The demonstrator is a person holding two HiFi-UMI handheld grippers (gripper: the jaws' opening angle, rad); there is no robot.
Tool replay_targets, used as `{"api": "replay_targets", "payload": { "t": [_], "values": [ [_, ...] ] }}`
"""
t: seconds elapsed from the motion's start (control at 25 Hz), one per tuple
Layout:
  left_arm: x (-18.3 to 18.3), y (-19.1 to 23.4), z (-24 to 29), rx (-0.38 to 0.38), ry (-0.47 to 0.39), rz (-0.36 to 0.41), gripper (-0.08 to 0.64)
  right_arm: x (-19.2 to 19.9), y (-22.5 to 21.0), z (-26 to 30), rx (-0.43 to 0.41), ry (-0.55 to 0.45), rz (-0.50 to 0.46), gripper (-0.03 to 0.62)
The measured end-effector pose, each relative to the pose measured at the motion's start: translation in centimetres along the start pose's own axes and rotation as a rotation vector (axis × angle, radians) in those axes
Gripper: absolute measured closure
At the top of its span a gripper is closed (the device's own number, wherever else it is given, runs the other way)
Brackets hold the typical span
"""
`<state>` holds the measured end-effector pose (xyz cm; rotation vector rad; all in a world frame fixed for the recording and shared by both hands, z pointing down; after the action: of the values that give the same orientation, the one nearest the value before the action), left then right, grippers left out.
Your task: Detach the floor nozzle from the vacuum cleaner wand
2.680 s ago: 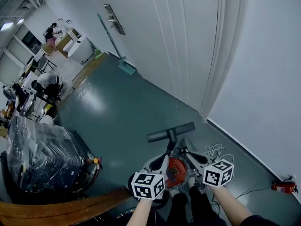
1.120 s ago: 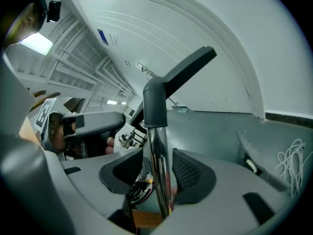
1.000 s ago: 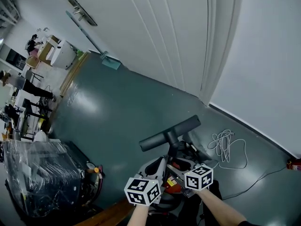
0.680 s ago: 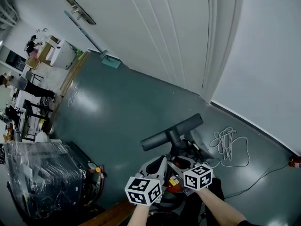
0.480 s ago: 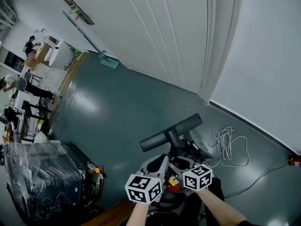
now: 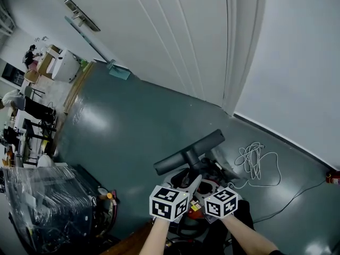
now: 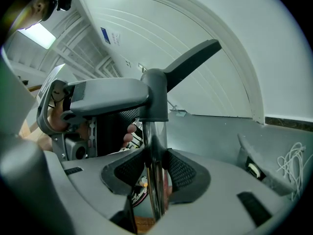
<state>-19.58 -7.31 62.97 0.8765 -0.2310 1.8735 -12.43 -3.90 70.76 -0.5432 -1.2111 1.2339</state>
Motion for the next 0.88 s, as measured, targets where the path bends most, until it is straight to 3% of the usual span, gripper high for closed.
{"api": "replay_targets", "payload": {
  "t": [0.48,0.88],
  "values": [
    [-0.3,0.0,2.4,0.017,0.074,0.066,0.371,0.2,-0.1,-0.3,0.006,-0.014,-0.005,0.437],
    [-0.3,-0.4,1.9,-0.036,0.097,0.104,0.377,0.9,0.2,-0.3,0.031,-0.006,0.001,0.442]
  ]
}}
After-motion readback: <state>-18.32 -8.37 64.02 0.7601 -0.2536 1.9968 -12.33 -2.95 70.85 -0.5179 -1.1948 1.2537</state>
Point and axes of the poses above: the fingertips, and each gripper's own axes: z forward along the fingers, y to its left, x out of its underside, the point moved 7 cm from there along -z, backward along the fingers, and after that the axes turned 11 degrees about z, right-handed, at the moved point
